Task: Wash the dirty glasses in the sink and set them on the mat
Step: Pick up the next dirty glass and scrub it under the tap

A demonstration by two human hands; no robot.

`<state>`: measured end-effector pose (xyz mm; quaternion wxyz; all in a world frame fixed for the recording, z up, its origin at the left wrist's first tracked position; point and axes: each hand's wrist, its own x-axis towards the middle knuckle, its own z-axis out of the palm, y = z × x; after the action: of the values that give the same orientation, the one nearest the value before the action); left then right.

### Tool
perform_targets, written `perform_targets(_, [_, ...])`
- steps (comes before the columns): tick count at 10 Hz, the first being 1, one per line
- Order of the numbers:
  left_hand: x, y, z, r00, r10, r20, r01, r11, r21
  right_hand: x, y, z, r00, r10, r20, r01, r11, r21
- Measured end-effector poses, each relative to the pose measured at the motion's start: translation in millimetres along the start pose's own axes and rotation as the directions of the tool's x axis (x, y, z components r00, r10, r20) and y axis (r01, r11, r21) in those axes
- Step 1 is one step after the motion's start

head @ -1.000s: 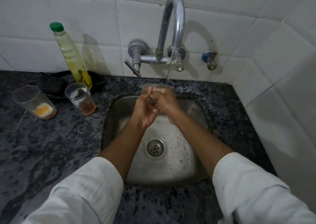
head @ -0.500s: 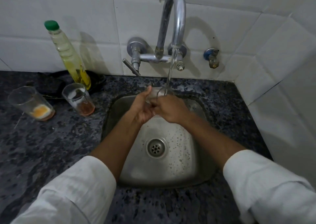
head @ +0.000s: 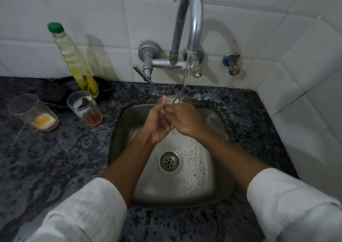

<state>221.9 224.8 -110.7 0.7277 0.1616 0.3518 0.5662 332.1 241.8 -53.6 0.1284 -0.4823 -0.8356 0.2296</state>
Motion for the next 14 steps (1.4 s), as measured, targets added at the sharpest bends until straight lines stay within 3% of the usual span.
perform_targets(1, [1,-9,-2,0.997,0.08,0.011,-0.078,0.987,-0.144,3,-20,7,0.916,0.394,0.069,-0.261,0.457,0.85])
perform_targets(2, [3,5,-1,0.998,0.062,0.009,-0.062,0.997,-0.038,-7,2,8,0.999,-0.002,-0.046,0.018,0.934,0.357])
perform_targets(3, [4,10,-1,0.997,-0.051,-0.056,0.056,0.994,0.095,-10,21,0,0.971,-0.159,0.177,0.219,0.888,-0.405])
perform_targets(4, [-4,-4,0,0.999,0.019,-0.037,-0.022,0.997,-0.076,-5,-1,6,0.998,0.062,-0.024,-0.053,0.955,0.292])
perform_targets(5, [-3,-7,3,0.998,0.057,-0.01,-0.058,0.98,-0.19,-1,-13,8,0.958,0.284,0.02,-0.198,0.612,0.765])
perform_targets(6, [-2,9,4,0.997,0.007,-0.071,-0.01,0.999,-0.041,-7,10,-1,0.985,-0.138,0.102,0.152,0.976,-0.154])
perform_targets(7, [-7,4,2,0.994,-0.076,-0.082,0.074,0.997,-0.023,-10,11,-10,0.963,-0.185,0.197,0.259,0.843,-0.472])
perform_targets(8, [-11,-6,0,0.999,-0.049,-0.005,0.046,0.963,-0.266,-11,0,-6,0.978,-0.209,0.026,0.203,0.901,-0.384])
perform_targets(9, [-11,-4,4,1.0,0.004,0.01,0.0,0.953,-0.301,-14,2,1,0.993,-0.115,-0.032,0.102,0.957,-0.27])
perform_targets(10, [-11,-4,16,0.995,-0.021,-0.093,-0.002,0.969,-0.247,-8,-1,12,0.998,0.066,-0.024,-0.07,0.975,-0.209])
perform_targets(11, [-5,-10,23,0.986,-0.017,-0.166,-0.022,0.973,-0.231,-3,-6,23,0.948,0.317,-0.02,-0.269,0.835,0.48])
perform_targets(12, [-4,-7,18,0.933,0.066,-0.354,-0.081,0.996,-0.028,-13,-5,24,0.791,0.568,0.229,-0.313,0.054,0.948])
perform_targets(13, [-10,-8,13,0.862,0.283,-0.42,-0.158,0.938,0.308,-11,0,30,0.684,0.579,0.444,-0.318,-0.311,0.896])
perform_targets(14, [-21,-7,19,0.849,0.47,-0.242,-0.235,0.746,0.623,0,3,40,0.616,0.625,0.48,-0.273,-0.402,0.874])
